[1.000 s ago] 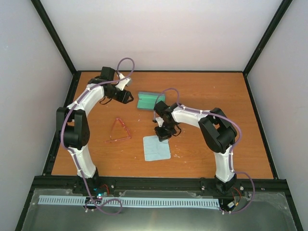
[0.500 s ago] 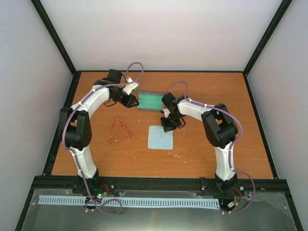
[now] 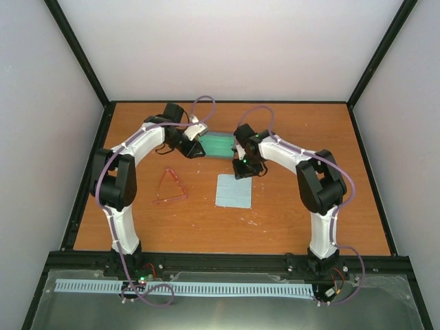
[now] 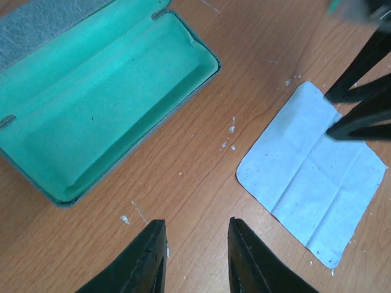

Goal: Organize the sunglasses
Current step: Move the glasses cleaning cloth to the center of the board, then fold the glasses cleaning cloth at the center of the board.

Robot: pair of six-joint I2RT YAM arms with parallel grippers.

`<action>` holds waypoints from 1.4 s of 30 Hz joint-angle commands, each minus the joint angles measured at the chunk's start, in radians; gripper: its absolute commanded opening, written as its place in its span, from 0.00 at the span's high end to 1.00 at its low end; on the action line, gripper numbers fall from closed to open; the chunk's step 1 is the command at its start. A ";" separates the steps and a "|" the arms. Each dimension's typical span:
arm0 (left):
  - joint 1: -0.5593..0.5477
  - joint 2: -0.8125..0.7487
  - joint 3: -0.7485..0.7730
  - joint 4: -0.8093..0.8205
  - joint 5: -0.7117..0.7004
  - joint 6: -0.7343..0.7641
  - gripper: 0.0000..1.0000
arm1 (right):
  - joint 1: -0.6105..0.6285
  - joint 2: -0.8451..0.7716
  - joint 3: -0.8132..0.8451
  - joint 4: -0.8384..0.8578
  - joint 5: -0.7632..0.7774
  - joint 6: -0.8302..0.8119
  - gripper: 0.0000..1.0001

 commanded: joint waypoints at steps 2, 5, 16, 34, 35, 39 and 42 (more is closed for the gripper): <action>-0.012 0.034 0.060 0.034 0.002 0.003 0.70 | -0.063 -0.081 0.009 -0.011 0.089 -0.045 0.66; -0.019 0.048 0.065 0.039 -0.002 -0.007 0.70 | -0.096 -0.042 0.021 -0.028 0.094 -0.087 0.66; -0.022 0.059 0.058 0.050 -0.004 -0.024 0.70 | -0.095 0.039 0.044 -0.047 0.076 -0.111 0.59; -0.022 0.080 0.078 0.061 -0.021 -0.004 0.70 | -0.048 0.084 -0.002 -0.046 0.106 -0.066 0.65; -0.022 0.078 0.076 0.062 -0.021 -0.005 0.70 | -0.046 0.087 -0.005 -0.043 0.108 -0.064 0.65; -0.022 0.080 0.077 0.072 -0.020 -0.008 0.70 | -0.042 0.108 -0.008 -0.037 0.105 -0.060 0.73; -0.022 0.084 0.083 0.072 -0.019 -0.013 0.71 | -0.029 0.116 -0.019 -0.038 0.097 -0.057 0.84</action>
